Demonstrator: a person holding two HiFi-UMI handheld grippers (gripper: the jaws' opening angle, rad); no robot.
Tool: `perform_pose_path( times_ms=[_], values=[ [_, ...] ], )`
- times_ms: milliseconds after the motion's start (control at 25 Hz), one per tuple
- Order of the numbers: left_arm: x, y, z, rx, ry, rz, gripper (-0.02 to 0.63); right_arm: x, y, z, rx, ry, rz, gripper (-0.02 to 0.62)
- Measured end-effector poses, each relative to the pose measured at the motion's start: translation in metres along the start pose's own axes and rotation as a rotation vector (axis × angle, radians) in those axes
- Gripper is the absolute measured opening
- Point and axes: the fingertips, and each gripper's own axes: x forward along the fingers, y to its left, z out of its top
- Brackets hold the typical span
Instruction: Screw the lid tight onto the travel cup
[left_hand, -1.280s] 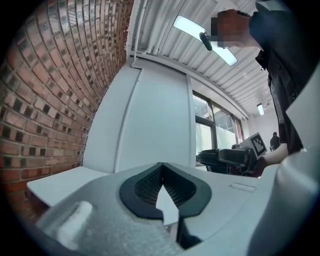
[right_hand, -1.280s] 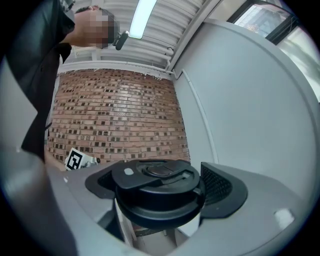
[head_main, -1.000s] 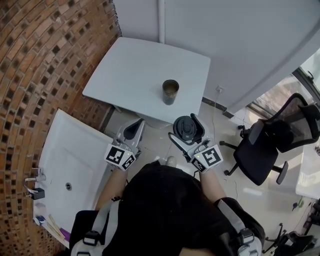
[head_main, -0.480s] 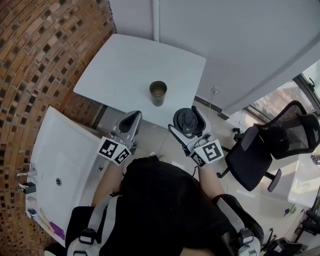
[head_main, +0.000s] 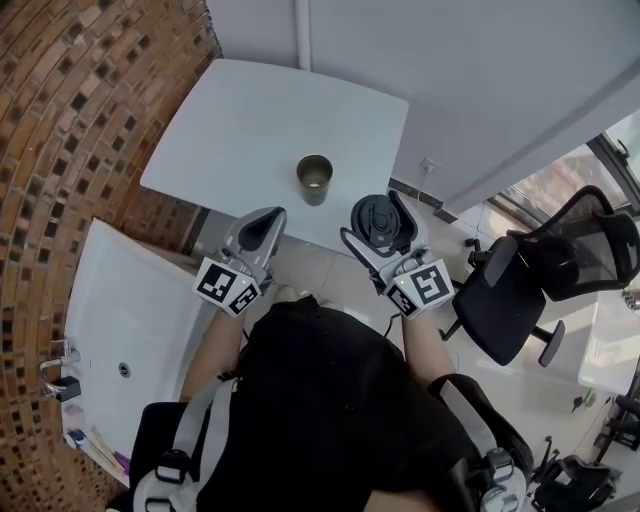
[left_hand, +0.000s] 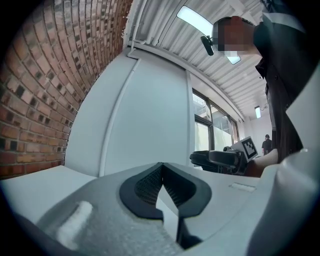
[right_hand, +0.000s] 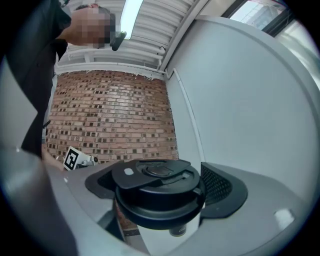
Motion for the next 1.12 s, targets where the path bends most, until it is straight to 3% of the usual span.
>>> perform_pose_path(
  times_ms=[240,1120],
  values=[
    [0.005,0.023,0.005,0.034,-0.009,-0.024,0.002,0.020,0.002,0.008,-0.041,0.006,-0.015,0.477],
    [0.018,0.046,-0.032,0.002,0.068,-0.095,0.003,0.046,0.008,-0.012,-0.052,0.056,-0.051,0.477]
  ],
)
